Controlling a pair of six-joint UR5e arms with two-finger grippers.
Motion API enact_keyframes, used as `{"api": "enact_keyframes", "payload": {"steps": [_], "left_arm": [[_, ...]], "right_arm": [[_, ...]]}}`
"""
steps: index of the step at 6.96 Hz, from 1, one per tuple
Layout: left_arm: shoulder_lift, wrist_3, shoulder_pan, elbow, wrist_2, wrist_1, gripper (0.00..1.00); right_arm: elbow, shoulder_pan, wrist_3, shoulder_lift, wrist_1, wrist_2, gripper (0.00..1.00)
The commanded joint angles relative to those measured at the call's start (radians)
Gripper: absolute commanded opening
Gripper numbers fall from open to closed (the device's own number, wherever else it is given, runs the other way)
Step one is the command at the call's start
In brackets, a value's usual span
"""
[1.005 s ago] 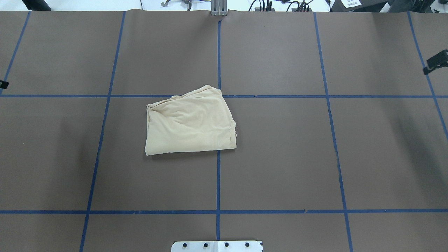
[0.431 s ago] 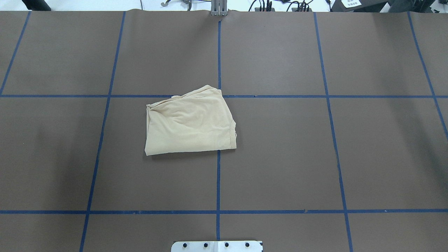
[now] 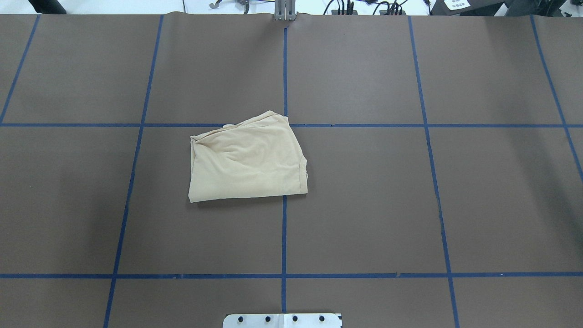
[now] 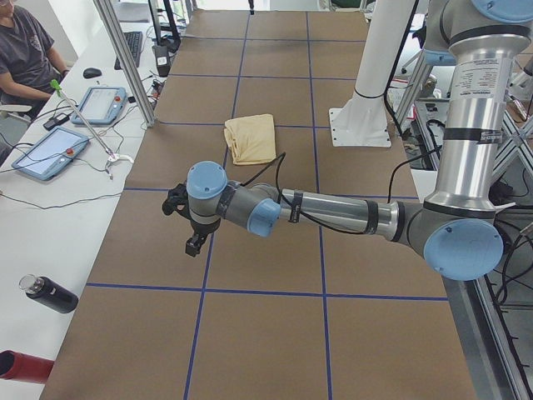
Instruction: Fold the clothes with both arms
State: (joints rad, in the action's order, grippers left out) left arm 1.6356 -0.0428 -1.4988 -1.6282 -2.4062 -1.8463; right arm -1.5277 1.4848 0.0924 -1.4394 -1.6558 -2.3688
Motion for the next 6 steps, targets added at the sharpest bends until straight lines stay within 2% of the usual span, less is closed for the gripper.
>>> {"api": "enact_keyframes", "payload": {"steps": [1,4,6], "left_arm": [[-0.019,0.001,-0.004,-0.036,0.015,0.022,1.0],[-0.028,0.003,-0.004,-0.075,0.015,0.024,1.0],[-0.03,0.003,-0.004,-0.09,0.012,0.027,1.0]], "right_arm": [[-0.003,0.0,-0.009,-0.009,0.014,-0.001,1.0],[-0.011,-0.003,-0.005,-0.007,0.022,0.002,1.0],[-0.09,-0.003,-0.008,-0.08,0.022,-0.004,1.0]]}}
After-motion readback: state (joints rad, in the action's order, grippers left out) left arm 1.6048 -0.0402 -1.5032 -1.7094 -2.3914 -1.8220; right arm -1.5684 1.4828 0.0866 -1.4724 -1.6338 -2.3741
